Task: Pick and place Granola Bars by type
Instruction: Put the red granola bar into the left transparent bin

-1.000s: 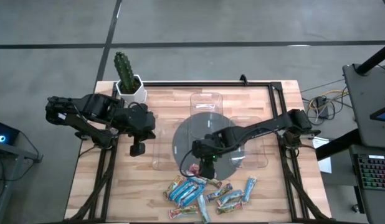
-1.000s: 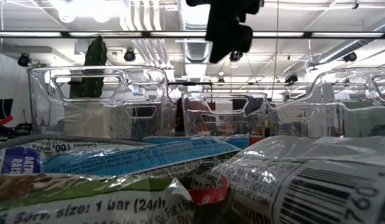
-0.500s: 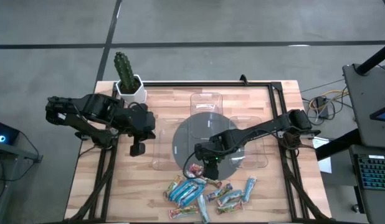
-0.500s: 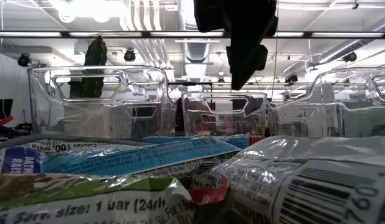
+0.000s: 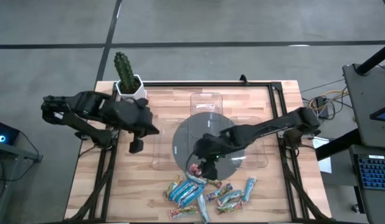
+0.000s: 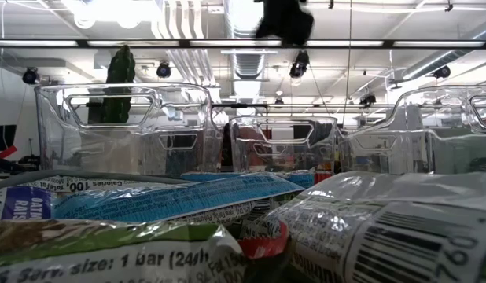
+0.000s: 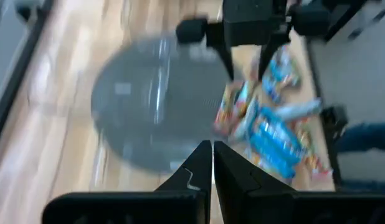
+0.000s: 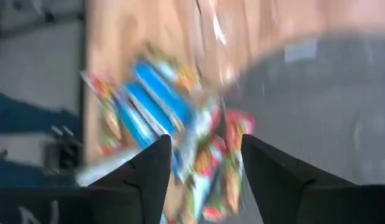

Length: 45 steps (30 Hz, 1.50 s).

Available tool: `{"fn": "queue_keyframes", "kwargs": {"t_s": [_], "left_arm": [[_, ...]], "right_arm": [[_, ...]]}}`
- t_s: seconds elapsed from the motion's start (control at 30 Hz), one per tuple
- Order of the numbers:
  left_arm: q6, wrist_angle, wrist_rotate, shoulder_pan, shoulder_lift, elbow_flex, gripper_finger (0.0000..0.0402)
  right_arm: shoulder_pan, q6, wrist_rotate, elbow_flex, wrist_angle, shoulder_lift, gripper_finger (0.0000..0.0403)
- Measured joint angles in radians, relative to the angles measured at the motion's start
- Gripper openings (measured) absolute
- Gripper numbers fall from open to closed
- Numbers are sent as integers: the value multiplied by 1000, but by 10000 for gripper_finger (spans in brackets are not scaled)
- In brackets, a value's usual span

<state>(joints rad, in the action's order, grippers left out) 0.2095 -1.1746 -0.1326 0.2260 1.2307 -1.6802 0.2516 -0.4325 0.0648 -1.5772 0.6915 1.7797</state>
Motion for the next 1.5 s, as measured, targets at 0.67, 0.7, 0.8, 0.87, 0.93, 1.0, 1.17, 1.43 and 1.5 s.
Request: {"fn": "queue_keyframes", "kwargs": {"t_s": [0.67, 0.7, 0.8, 0.87, 0.93, 1.0, 1.17, 1.43, 1.5], "left_arm": [[-176, 256, -19, -2, -135, 2, 0], [-179, 280, -19, -2, -140, 9, 0], [-198, 351, -19, -2, -165, 53, 0], [-202, 386, -19, -2, -186, 98, 0], [-201, 433, -19, -2, -208, 152, 0], [-201, 489, -19, -2, -235, 219, 0], [-200, 658, -19, -2, -307, 379, 0], [-160, 780, -19, -2, -336, 520, 0], [-141, 802, -21, -2, -332, 540, 0]], "right_arm": [[11, 211, -283, 117, -237, -595, 150], [13, 227, -292, 146, -274, -630, 150], [17, 257, -326, 239, -362, -736, 150], [17, 265, -340, 309, -415, -804, 149], [17, 268, -357, 377, -463, -865, 147], [17, 269, -357, 436, -502, -920, 145], [17, 270, -357, 540, -554, -1028, 143], [17, 278, -356, 592, -535, -1102, 138], [17, 314, -356, 588, -507, -1109, 137]]}}
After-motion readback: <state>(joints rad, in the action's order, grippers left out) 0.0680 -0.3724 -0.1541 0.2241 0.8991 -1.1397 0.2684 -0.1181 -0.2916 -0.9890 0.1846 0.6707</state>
